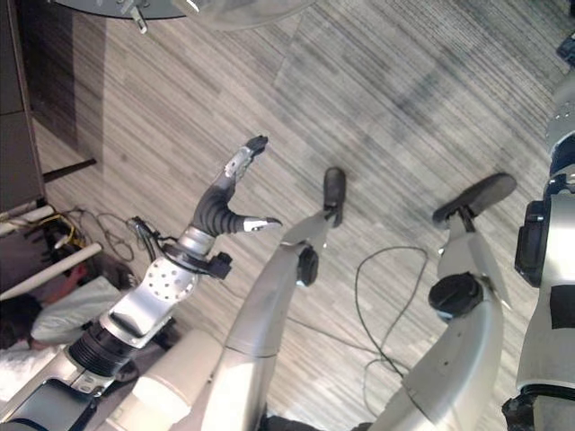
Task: Grab the laundry basket,head to the washer,open it,put in the laundry and shut it.
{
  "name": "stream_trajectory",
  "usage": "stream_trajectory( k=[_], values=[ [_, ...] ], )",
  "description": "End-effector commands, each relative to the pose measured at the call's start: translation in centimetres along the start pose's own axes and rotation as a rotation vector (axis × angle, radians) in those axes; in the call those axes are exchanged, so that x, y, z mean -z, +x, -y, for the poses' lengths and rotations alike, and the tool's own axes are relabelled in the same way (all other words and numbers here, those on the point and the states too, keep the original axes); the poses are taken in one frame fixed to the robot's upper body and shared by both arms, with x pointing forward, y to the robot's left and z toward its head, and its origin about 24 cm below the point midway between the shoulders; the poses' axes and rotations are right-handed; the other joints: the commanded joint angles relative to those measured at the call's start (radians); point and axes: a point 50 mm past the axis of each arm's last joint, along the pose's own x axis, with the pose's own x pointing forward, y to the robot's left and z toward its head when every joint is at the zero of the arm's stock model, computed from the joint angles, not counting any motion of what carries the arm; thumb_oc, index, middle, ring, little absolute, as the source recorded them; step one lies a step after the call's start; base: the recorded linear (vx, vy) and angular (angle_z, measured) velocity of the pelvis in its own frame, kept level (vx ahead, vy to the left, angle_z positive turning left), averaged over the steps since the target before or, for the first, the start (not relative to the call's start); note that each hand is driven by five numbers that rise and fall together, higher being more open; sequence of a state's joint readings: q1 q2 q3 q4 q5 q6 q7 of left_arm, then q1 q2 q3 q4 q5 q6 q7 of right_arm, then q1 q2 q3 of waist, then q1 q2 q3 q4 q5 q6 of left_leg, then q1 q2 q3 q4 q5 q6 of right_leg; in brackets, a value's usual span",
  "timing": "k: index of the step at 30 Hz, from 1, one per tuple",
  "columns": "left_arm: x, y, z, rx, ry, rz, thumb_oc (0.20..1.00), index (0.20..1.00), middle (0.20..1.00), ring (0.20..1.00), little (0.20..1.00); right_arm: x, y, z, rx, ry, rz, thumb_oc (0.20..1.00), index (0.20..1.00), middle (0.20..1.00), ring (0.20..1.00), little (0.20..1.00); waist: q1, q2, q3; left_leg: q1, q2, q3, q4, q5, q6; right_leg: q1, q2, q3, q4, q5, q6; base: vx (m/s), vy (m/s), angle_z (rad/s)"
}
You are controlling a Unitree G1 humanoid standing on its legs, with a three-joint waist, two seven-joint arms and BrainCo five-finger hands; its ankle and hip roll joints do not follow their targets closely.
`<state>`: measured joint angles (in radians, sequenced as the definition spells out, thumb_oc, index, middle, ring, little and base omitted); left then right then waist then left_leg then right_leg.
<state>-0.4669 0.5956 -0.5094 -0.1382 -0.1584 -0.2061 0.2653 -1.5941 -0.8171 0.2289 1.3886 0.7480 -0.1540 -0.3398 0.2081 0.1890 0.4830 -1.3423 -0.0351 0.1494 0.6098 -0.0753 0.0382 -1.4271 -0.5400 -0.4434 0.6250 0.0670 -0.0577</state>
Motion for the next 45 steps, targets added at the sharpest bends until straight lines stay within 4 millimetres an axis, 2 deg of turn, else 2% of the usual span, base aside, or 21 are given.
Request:
stream_trajectory(
  k=[1, 8, 9, 10, 11, 13, 14, 15, 18, 19, 22, 23, 24, 25, 26, 27, 31, 40, 41, 43, 45],
  values=[
    [0.1, -2.4, -0.2, -0.020, -0.024, -0.010, 1.000, 1.000, 1.000, 1.000, 1.000, 2.4, -0.7, -0.4, -0.055, -0.075, 0.018, 0.200, 0.200, 0.200, 0.200, 0.200, 0.033, 0.070, -0.117, -0.012, 0.027, -0.029, -0.133, 0.014, -0.060, 0.006, 0.040, 0.085, 0.199, -0.313, 0.119, 0.00, 0.000, 0.00],
    [0.2, -2.9, -0.2, 0.032, 0.025, -0.013, 1.000, 1.000, 1.000, 1.000, 1.000, 2.2, -2.0, -3.4, -0.161, 0.044, 0.078, 0.200, 0.200, 0.200, 0.200, 0.200, 0.030, 0.040, -0.144, 0.117, 0.046, -0.025, -0.217, 0.027, -0.072, 0.147, 0.070, 0.022, 0.114, -0.290, 0.134, -0.02, -0.021, -0.05],
    [0.1, -2.9, -0.2, 0.040, 0.034, -0.006, 1.000, 1.000, 1.000, 1.000, 1.000, 1.5, -2.1, -3.7, -0.176, 0.085, 0.114, 0.200, 0.200, 0.200, 0.200, 0.200, 0.029, 0.033, -0.148, 0.150, 0.048, -0.025, -0.239, 0.033, -0.077, 0.177, 0.077, 0.007, 0.091, -0.283, 0.140, -0.04, -0.054, -0.14],
    [-0.2, -2.8, -0.3, 0.049, 0.019, 0.007, 1.000, 1.000, 1.000, 1.000, 1.000, -0.8, -2.3, -3.9, -0.191, 0.179, 0.202, 0.200, 0.200, 0.200, 0.200, 0.200, 0.026, 0.018, -0.163, 0.200, 0.052, -0.029, -0.279, 0.046, -0.081, 0.229, 0.092, -0.011, 0.045, -0.273, 0.146, -0.04, -0.054, -0.13],
    [-0.2, -2.8, -0.3, 0.052, 0.019, 0.007, 1.000, 1.000, 1.000, 1.000, 1.000, -0.7, -2.3, -3.8, -0.188, 0.182, 0.202, 0.200, 0.200, 0.200, 0.200, 0.200, 0.027, 0.019, -0.159, 0.209, 0.053, -0.030, -0.286, 0.050, -0.082, 0.239, 0.095, -0.015, 0.037, -0.270, 0.146, -0.03, -0.065, -0.09],
    [-0.6, -2.7, -0.3, 0.054, -0.020, 0.024, 1.000, 1.000, 1.000, 1.000, 1.000, -3.5, -2.5, -3.5, -0.180, 0.315, 0.307, 0.200, 0.200, 0.200, 0.200, 0.200, 0.024, 0.009, -0.175, 0.258, 0.057, -0.035, -0.327, 0.063, -0.086, 0.287, 0.105, -0.027, -0.005, -0.266, 0.148, 0.00, -0.052, -0.08],
    [-1.0, -2.8, -0.3, 0.062, -0.066, 0.036, 1.000, 1.000, 1.000, 1.000, 1.000, -6.4, -2.9, -2.6, -0.161, 0.457, 0.421, 0.200, 0.200, 0.200, 0.200, 0.200, 0.022, 0.009, -0.183, 0.298, 0.057, -0.048, -0.355, 0.072, -0.089, 0.326, 0.114, -0.028, -0.034, -0.264, 0.148, 0.00, -0.039, -0.04],
    [-1.0, -2.8, -0.3, 0.066, -0.067, 0.036, 1.000, 1.000, 1.000, 1.000, 1.000, -6.3, -3.0, -2.5, -0.157, 0.460, 0.423, 0.200, 0.200, 0.200, 0.200, 0.200, 0.024, 0.009, -0.181, 0.304, 0.057, -0.049, -0.360, 0.074, -0.090, 0.332, 0.116, -0.030, -0.039, -0.264, 0.148, 0.00, -0.033, 0.00],
    [-1.3, -3.2, -0.3, 0.077, -0.100, 0.033, 1.000, 1.000, 1.000, 1.000, 1.000, -9.1, -3.3, -0.9, -0.110, 0.549, 0.538, 0.200, 0.200, 0.200, 0.200, 0.200, 0.018, 0.007, -0.191, 0.322, 0.055, -0.060, -0.369, 0.081, -0.093, 0.350, 0.122, -0.025, -0.049, -0.267, 0.145, 0.00, 0.000, 0.00],
    [-1.2, -3.6, -0.2, 0.095, -0.102, 0.023, 1.000, 1.000, 1.000, 1.000, 1.000, -9.7, -3.1, -0.2, -0.074, 0.470, 0.569, 0.200, 0.200, 0.200, 0.200, 0.200, 0.018, 0.006, -0.192, 0.320, 0.056, -0.065, -0.367, 0.083, -0.094, 0.343, 0.124, -0.017, -0.042, -0.269, 0.141, -0.02, -0.028, 0.04],
    [-0.9, -4.2, -0.1, 0.101, -0.082, 0.000, 1.000, 1.000, 1.000, 1.000, 1.000, -8.7, -2.2, 0.7, 0.014, 0.272, 0.529, 0.200, 0.200, 0.200, 0.200, 0.200, 0.023, 0.010, -0.191, 0.300, 0.054, -0.064, -0.362, 0.087, -0.094, 0.315, 0.124, -0.003, -0.022, -0.272, 0.136, -0.01, -0.014, 0.05],
    [-0.4, -4.4, -0.4, 0.084, -0.053, -0.022, 1.000, 1.000, 1.000, 1.000, 1.000, -6.2, -1.4, 1.1, 0.071, 0.125, 0.447, 0.288, 0.288, 0.288, 0.288, 0.288, 0.026, 0.013, -0.187, 0.289, 0.056, -0.060, -0.364, 0.089, -0.092, 0.300, 0.124, 0.003, -0.018, -0.271, 0.133, -0.02, -0.005, 0.08],
    [-0.4, -4.5, -0.4, 0.083, -0.052, -0.024, 1.000, 1.000, 1.000, 1.000, 1.000, -6.2, -1.4, 1.0, 0.071, 0.120, 0.444, 0.818, 0.818, 0.818, 0.818, 0.818, 0.026, 0.012, -0.190, 0.288, 0.056, -0.059, -0.364, 0.089, -0.092, 0.297, 0.124, 0.004, -0.017, -0.271, 0.133, -0.02, 0.004, 0.09],
    [-0.1, -4.5, -0.5, 0.074, -0.037, -0.032, 1.000, 1.000, 1.000, 1.000, 1.000, -4.5, -1.0, 1.3, 0.080, 0.060, 0.377, 1.000, 1.000, 1.000, 1.000, 1.000, 0.026, 0.013, -0.187, 0.281, 0.057, -0.057, -0.363, 0.090, -0.091, 0.288, 0.125, 0.007, -0.014, -0.270, 0.131, -0.03, -0.002, 0.07],
    [0.3, -4.6, -0.7, 0.063, -0.006, -0.052, 1.000, 1.000, 1.000, 1.000, 1.000, -1.4, -0.5, 2.2, 0.111, -0.060, 0.243, 1.000, 1.000, 1.000, 1.000, 1.000, 0.027, 0.013, -0.180, 0.265, 0.057, -0.058, -0.361, 0.095, -0.090, 0.276, 0.128, 0.012, -0.012, -0.270, 0.127, -0.03, -0.002, 0.05],
    [0.3, -4.7, -0.7, 0.062, -0.005, -0.053, 1.000, 1.000, 1.000, 1.000, 1.000, -1.4, -0.4, 2.2, 0.109, -0.061, 0.242, 1.000, 1.000, 1.000, 1.000, 1.000, 0.027, 0.012, -0.182, 0.263, 0.058, -0.058, -0.360, 0.095, -0.090, 0.274, 0.128, 0.013, -0.012, -0.270, 0.126, -0.03, 0.000, 0.02],
    [0.6, -4.7, -1.4, 0.036, 0.019, -0.065, 1.000, 1.000, 1.000, 1.000, 1.000, 2.7, -0.5, 2.6, 0.090, -0.063, 0.058, 1.000, 1.000, 1.000, 1.000, 1.000, 0.024, 0.023, -0.175, 0.248, 0.057, -0.055, -0.373, 0.106, -0.092, 0.263, 0.140, 0.019, -0.026, -0.268, 0.118, -0.01, 0.000, 0.00],
    [0.8, -5.3, -2.1, 0.056, 0.057, -0.088, 1.000, 1.000, 1.000, 1.000, 1.000, 5.5, -1.4, 1.8, -0.063, 0.144, -0.019, 1.000, 1.000, 1.000, 1.000, 1.000, 0.030, 0.019, -0.177, 0.246, 0.058, -0.048, -0.392, 0.114, -0.093, 0.263, 0.151, 0.024, -0.055, -0.250, 0.119, -0.01, 0.016, 0.00],
    [0.8, -5.2, -2.1, 0.054, 0.058, -0.088, 1.000, 1.000, 1.000, 1.000, 1.000, 6.1, -2.3, 0.5, -0.153, 0.189, 0.004, 1.000, 1.000, 1.000, 1.000, 1.000, 0.023, 0.012, -0.175, 0.253, 0.061, -0.045, -0.394, 0.112, -0.091, 0.275, 0.156, 0.022, -0.069, -0.244, 0.120, 0.00, 0.000, 0.00],
    [1.3, -5.7, -1.9, 0.065, 0.048, -0.116, 1.000, 1.000, 1.000, 1.000, 1.000, 7.5, -3.5, 0.7, -0.179, 0.186, 0.029, 1.000, 1.000, 1.000, 1.000, 1.000, 0.015, 0.003, -0.179, 0.270, 0.064, -0.043, -0.398, 0.111, -0.089, 0.303, 0.164, 0.014, -0.093, -0.235, 0.121, -0.02, 0.032, -0.06],
    [1.8, -6.1, -1.7, 0.074, 0.035, -0.146, 1.000, 1.000, 1.000, 1.000, 1.000, 10.9, -5.6, 1.4, -0.141, 0.218, -0.012, 1.000, 1.000, 1.000, 1.000, 1.000, 0.002, -0.008, -0.190, 0.302, 0.066, -0.040, -0.405, 0.110, -0.085, 0.350, 0.174, 0.007, -0.127, -0.223, 0.122, -0.02, 0.039, -0.10]
  ],
)
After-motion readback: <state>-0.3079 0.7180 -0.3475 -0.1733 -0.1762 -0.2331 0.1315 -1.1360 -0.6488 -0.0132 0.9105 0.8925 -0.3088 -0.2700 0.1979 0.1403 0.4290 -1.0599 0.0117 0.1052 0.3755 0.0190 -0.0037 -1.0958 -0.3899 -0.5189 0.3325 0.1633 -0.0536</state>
